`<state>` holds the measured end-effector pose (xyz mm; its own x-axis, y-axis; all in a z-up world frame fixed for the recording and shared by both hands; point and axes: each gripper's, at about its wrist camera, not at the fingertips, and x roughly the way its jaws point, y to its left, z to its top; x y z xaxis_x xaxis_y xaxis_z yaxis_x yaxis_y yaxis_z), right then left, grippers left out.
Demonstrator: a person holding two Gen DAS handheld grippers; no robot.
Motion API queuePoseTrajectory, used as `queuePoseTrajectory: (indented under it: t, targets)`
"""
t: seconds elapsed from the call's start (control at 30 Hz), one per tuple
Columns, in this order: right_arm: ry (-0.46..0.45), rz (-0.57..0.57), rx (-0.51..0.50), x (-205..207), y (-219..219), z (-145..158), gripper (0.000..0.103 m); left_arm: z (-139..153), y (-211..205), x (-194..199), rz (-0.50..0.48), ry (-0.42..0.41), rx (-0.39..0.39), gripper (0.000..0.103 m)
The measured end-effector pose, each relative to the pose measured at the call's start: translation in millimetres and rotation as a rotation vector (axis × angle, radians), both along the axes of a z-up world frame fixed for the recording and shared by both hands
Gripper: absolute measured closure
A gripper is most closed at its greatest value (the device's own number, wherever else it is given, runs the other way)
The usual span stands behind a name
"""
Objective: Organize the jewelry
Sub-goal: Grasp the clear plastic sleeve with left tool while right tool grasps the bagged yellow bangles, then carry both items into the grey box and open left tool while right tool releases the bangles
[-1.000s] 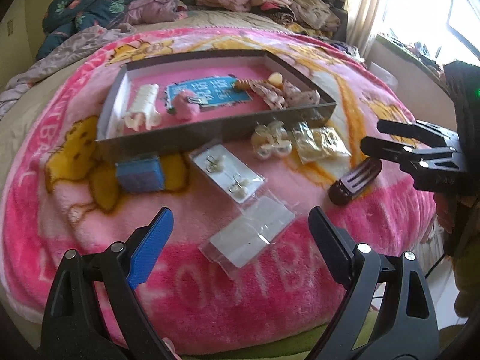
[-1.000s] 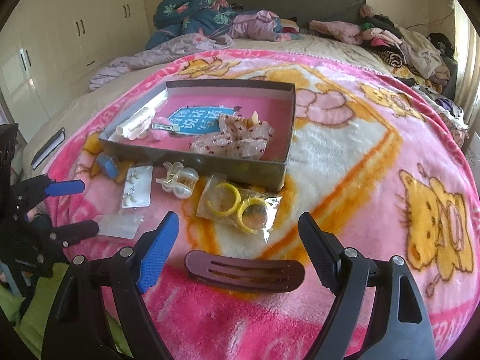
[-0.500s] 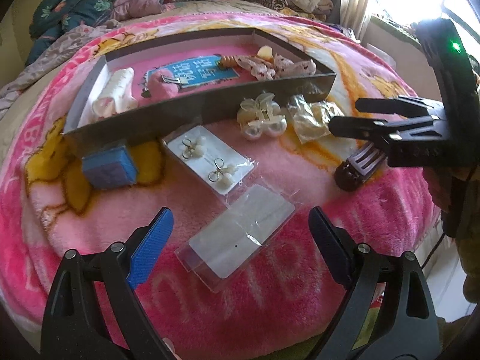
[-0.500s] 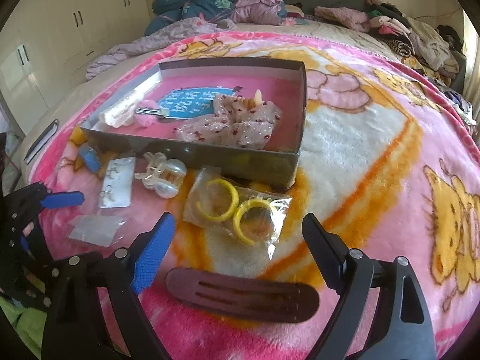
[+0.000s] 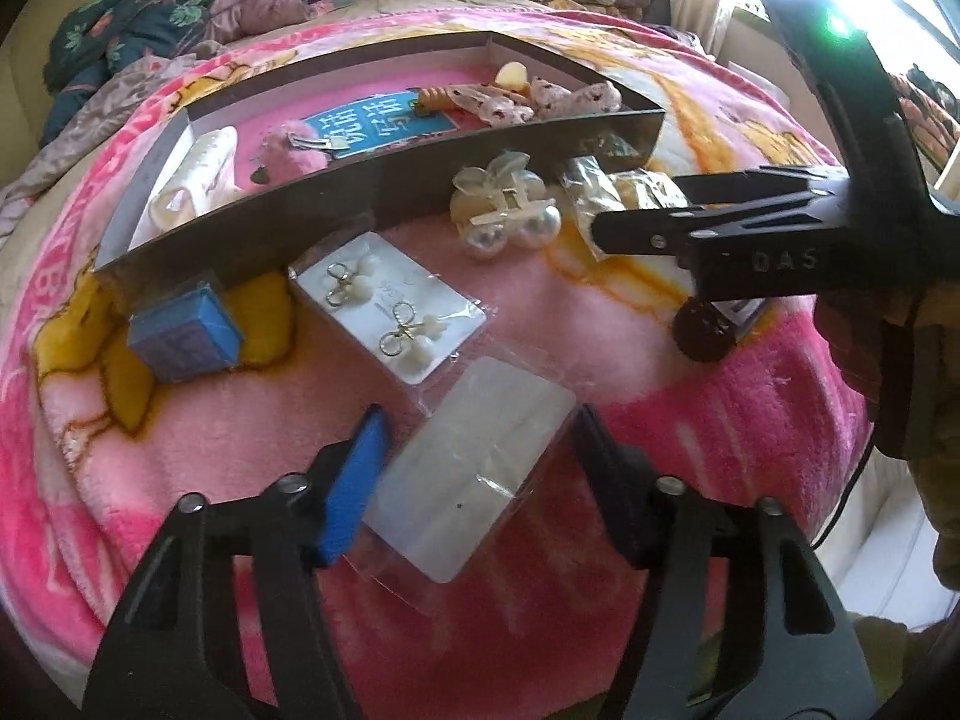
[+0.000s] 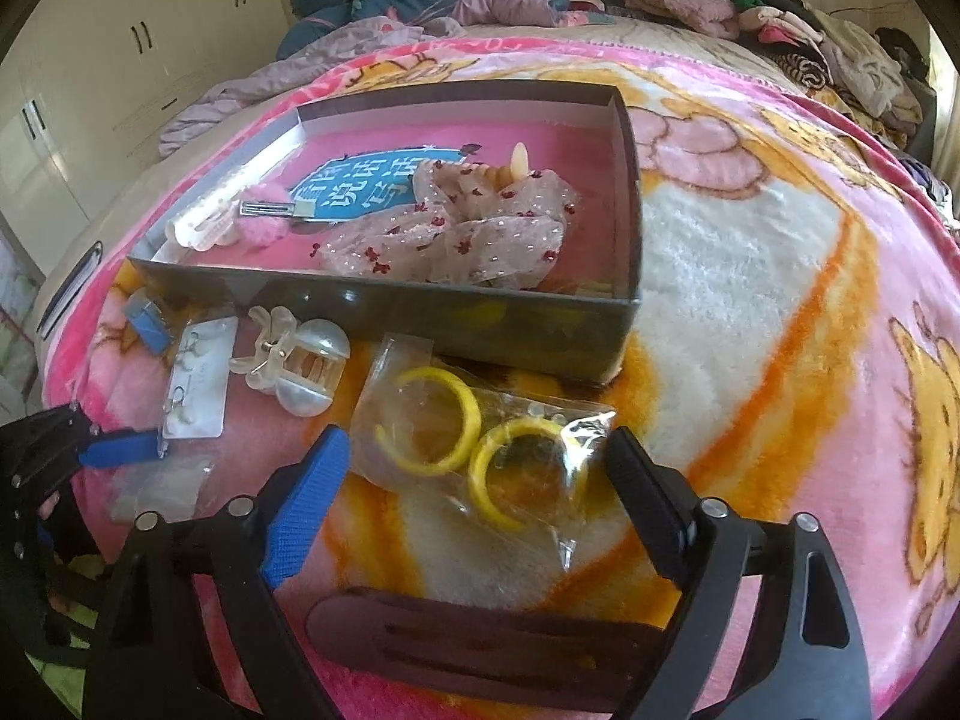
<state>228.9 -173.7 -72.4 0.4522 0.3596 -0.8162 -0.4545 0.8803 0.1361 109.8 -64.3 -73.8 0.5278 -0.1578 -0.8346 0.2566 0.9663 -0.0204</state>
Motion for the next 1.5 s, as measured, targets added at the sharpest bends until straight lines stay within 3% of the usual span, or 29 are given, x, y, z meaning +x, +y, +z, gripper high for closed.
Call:
queuePoseTrajectory:
  t: [0.07,0.23,0.4,0.63,0.93,1.5]
  targets:
    - [-0.001,-0.001,-0.003,0,4,-1,0.013,1,-1,-2,-0.006,0.003,-0.005,0.066]
    - [-0.018,0.002,-0.049,-3,15,-5,0.013,2,-1,-4,-0.007,0.002,-0.006,0.069]
    - [-0.047,0.009,-0.079,-7,17,-6,0.023,6,-1,-9,-0.008,-0.001,-0.021,0.070]
    - [-0.060,-0.013,-0.039,-14,0,5,0.032,16,4,-15,-0.007,-0.018,-0.050,0.071]
    - [-0.100,-0.039,-0.005,-27,-18,33,0.033,32,15,-15,0.025,-0.064,-0.061,0.071]
    - [-0.160,0.019,0.030,-39,10,66,0.032,53,58,-8,0.133,-0.117,-0.093,0.071]
